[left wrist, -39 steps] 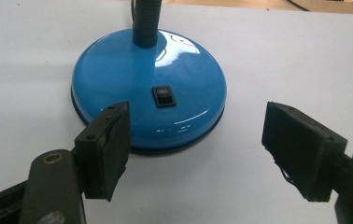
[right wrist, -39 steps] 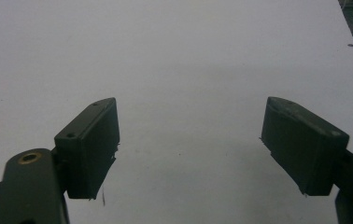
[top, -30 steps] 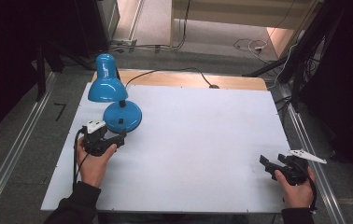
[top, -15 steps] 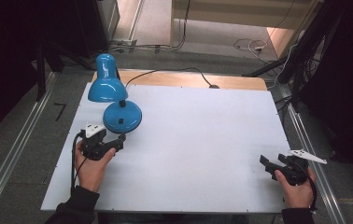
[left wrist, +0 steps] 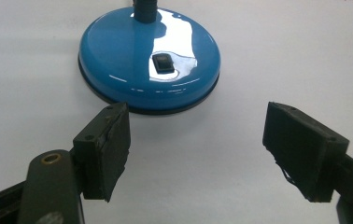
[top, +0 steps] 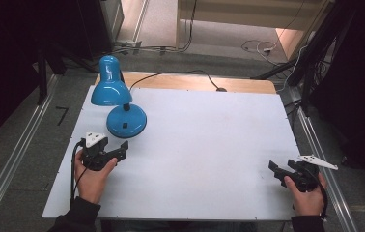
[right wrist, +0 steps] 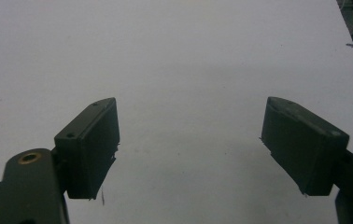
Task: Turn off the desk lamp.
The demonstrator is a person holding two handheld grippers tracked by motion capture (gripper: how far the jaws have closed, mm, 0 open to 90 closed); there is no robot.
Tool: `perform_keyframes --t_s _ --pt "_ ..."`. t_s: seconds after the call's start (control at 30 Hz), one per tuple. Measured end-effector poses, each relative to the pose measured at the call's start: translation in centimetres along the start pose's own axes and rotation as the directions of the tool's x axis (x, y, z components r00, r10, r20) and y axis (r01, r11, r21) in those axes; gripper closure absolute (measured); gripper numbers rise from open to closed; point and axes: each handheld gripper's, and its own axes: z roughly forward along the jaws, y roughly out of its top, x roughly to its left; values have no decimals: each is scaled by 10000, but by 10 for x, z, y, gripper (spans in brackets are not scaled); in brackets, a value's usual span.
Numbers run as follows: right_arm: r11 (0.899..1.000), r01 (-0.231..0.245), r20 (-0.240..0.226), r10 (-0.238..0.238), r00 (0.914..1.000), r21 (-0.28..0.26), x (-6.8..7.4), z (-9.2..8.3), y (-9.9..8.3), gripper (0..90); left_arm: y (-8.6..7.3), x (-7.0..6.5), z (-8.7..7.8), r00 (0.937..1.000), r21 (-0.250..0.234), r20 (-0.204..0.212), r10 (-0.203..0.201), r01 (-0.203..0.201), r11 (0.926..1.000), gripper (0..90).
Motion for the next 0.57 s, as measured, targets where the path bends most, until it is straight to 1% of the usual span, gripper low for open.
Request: perform_keyframes --t_s 0.2,0.23,0.43,0.53,0.57 --pt "10000 14 10 -14 10000 0 0 0 0 181 -3 3 -4 10000 16 -25 -43 43 10000 241" --pt "10000 11 7 -11 10000 -3 0 0 0 181 -4 3 -5 10000 51 -26 -3 3 10000 241" --pt "10000 8 7 -8 10000 -6 0 0 0 181 -10 7 -9 9999 186 -84 -74 75 9998 237" --pt "10000 -18 33 18 10000 -5 -1 0 0 181 -13 13 -11 9995 211 -268 -145 151 9997 227" --pt "10000 -34 41 34 10000 4 -1 0 0 181 -14 16 -11 9991 252 -392 -172 182 9995 216"
